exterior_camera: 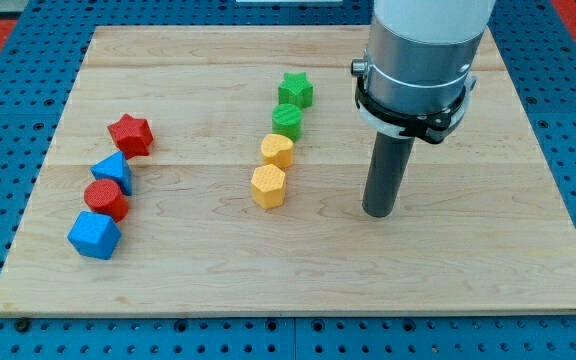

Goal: Move the yellow heart left to the green circle

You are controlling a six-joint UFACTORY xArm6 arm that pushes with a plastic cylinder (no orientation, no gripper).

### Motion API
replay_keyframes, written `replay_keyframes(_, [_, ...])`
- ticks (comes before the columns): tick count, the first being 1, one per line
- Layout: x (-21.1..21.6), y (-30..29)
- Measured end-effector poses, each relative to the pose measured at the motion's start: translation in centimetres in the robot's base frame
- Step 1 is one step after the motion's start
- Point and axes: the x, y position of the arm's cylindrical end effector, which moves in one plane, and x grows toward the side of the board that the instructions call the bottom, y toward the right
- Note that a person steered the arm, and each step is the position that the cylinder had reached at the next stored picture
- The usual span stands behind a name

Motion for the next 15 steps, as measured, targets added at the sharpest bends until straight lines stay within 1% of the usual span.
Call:
replay_keyframes(1, [0.0, 0.2])
replay_keyframes(2, [0.0, -2.6])
replay_keyframes(3, [1.7, -6.9])
replay_keyframes(4, [1.8, -10.6])
replay_keyframes(5, [1.7, -12.8])
replay_keyframes(6, [1.7, -12.4])
replay_keyframes(7, [-1.9, -9.8])
replay_keyframes(8, [-3.1, -3.9])
replay_keyframes(9, [-5.2, -1.9])
replay_keyframes(10, [-8.2, -5.9])
replay_keyframes(11, [-8.1, -14.3])
replay_keyframes(12, [-8.1, -18.8])
replay_keyframes(13, [-8.3, -18.8])
replay_keyframes(15, [-10.2, -18.9])
